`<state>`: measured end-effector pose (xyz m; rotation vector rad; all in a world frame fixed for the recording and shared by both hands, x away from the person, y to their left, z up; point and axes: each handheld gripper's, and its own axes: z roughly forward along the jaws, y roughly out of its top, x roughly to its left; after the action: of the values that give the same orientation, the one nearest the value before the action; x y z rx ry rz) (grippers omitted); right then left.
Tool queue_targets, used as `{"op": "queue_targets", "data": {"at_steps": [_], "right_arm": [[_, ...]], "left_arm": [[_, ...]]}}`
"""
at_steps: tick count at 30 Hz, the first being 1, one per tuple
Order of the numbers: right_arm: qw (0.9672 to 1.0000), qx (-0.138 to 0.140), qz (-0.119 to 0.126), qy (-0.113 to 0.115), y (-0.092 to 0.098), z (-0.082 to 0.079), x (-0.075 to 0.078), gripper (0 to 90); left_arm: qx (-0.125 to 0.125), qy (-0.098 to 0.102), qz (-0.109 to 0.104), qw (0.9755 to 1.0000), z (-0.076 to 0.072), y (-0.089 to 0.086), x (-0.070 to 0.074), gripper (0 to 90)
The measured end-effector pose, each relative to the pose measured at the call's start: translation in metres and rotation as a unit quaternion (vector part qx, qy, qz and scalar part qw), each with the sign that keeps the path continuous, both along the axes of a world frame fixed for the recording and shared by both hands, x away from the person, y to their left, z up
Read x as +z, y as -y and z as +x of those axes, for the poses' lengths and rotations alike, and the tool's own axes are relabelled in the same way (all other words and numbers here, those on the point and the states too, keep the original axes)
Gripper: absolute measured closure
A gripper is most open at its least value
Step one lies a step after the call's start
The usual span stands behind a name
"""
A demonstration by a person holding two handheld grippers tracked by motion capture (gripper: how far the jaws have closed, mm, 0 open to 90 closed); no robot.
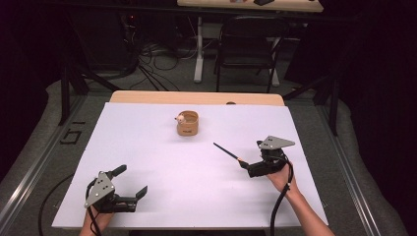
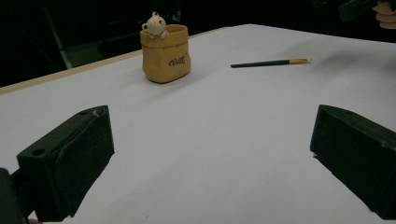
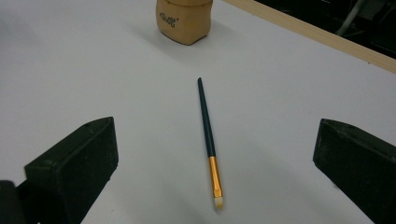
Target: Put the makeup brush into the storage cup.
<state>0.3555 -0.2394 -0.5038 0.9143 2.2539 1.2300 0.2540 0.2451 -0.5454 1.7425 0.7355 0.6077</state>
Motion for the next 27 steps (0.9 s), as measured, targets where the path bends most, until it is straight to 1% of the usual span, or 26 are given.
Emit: {"op": "queue_targets", "data": {"at_steps": [1, 9, 11, 13, 15, 16, 18, 19, 23, 24, 25, 26, 27], "right_arm": [[1.0000, 0.002, 0.000, -0.002, -0.001, 0.002, 0.000, 0.0], [0.9992, 0.011, -0.025, -0.028, -0.010, 0.015, 0.003, 0.0], [0.9985, 0.013, -0.036, -0.038, -0.011, 0.019, 0.005, 0.0], [0.9975, 0.015, -0.040, -0.056, -0.012, 0.024, 0.007, 0.0], [0.9972, 0.015, -0.044, -0.059, -0.012, 0.027, 0.008, 0.0], [0.9961, 0.017, -0.053, -0.068, -0.013, 0.031, 0.010, 0.0], [0.9959, 0.019, -0.054, -0.070, -0.014, 0.033, 0.010, 0.0], [0.9947, 0.022, -0.063, -0.078, -0.016, 0.036, 0.011, 0.0], [0.9920, 0.028, -0.081, -0.094, -0.022, 0.041, 0.012, 0.0], [0.9908, 0.032, -0.086, -0.099, -0.024, 0.043, 0.012, 0.0], [0.9908, 0.032, -0.086, -0.099, -0.024, 0.043, 0.012, 0.0], [0.9914, 0.035, -0.081, -0.097, -0.027, 0.046, 0.009, 0.0], [0.9887, 0.039, -0.095, -0.109, -0.027, 0.048, 0.010, 0.0]], "left_arm": [[0.000, 0.000, 0.000, 1.0000, 0.000, 0.000, 0.000, 0.0], [-0.002, -0.001, -0.001, 1.0000, 0.000, 0.000, 0.000, 0.0], [-0.003, -0.001, -0.001, 1.0000, 0.000, 0.000, 0.000, 0.0], [-0.003, -0.001, -0.001, 1.0000, 0.000, 0.000, 0.000, 0.0], [-0.003, -0.001, -0.001, 1.0000, 0.000, 0.000, 0.000, 0.0], [-0.003, 0.000, -0.001, 1.0000, 0.000, 0.000, 0.000, 0.0], [-0.003, -0.001, -0.002, 1.0000, 0.000, 0.000, 0.000, 0.0], [-0.002, -0.001, 0.000, 1.0000, 0.000, 0.000, 0.000, 0.0], [-0.004, -0.001, -0.001, 1.0000, 0.000, 0.000, 0.000, 0.0], [-0.004, -0.001, -0.001, 1.0000, 0.000, 0.000, 0.000, 0.0], [-0.004, -0.002, -0.001, 1.0000, 0.000, 0.000, 0.000, 0.0], [-0.004, -0.002, -0.002, 1.0000, 0.000, 0.000, 0.000, 0.0], [-0.003, -0.002, -0.002, 1.0000, 0.000, 0.000, 0.000, 0.0]]}}
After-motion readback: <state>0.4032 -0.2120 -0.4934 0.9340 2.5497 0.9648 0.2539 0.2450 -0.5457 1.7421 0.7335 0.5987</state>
